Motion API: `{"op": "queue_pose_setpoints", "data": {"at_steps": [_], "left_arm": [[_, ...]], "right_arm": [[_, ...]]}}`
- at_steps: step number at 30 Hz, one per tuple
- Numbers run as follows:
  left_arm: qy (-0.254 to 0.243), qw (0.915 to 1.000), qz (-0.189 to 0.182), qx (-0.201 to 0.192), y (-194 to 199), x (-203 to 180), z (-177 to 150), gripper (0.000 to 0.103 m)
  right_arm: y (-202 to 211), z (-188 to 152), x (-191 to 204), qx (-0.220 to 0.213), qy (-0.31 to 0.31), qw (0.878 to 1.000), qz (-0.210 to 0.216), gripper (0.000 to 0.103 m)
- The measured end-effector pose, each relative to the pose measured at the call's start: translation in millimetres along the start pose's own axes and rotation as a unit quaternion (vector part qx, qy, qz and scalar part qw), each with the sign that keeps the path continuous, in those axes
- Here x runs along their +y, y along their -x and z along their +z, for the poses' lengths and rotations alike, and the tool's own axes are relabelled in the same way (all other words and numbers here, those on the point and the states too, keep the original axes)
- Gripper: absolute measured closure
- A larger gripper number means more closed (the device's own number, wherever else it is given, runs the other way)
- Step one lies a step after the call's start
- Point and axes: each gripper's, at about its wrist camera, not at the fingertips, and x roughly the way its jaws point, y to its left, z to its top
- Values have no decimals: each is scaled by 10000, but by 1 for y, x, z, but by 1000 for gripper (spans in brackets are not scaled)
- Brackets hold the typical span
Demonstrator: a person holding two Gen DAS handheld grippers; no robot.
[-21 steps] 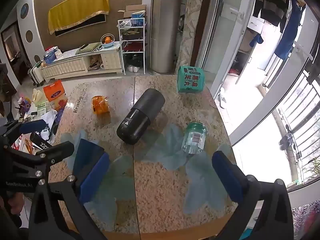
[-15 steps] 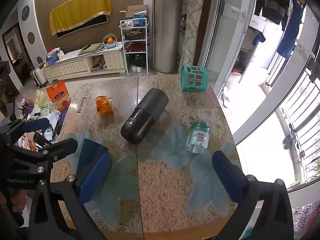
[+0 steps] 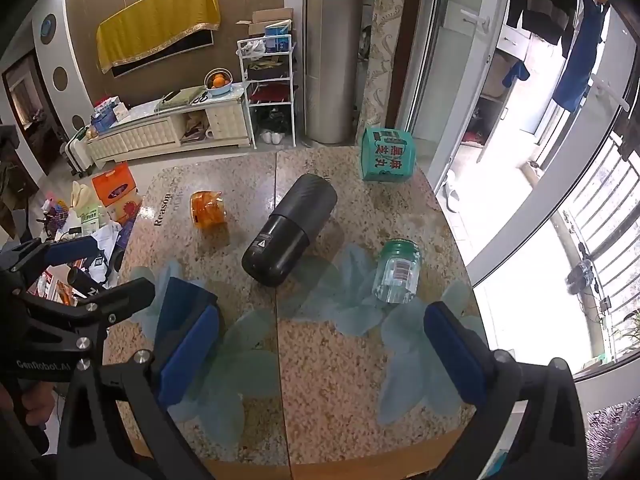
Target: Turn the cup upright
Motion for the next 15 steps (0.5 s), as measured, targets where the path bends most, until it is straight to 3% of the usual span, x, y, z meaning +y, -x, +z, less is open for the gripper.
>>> {"op": "queue_pose_setpoints", "data": {"at_steps": [15], "left_arm": [[-22, 10000, 43, 18, 0, -2, -1, 0]], "right_arm": [[1, -2, 0, 10, 9, 10000, -45, 0]]}}
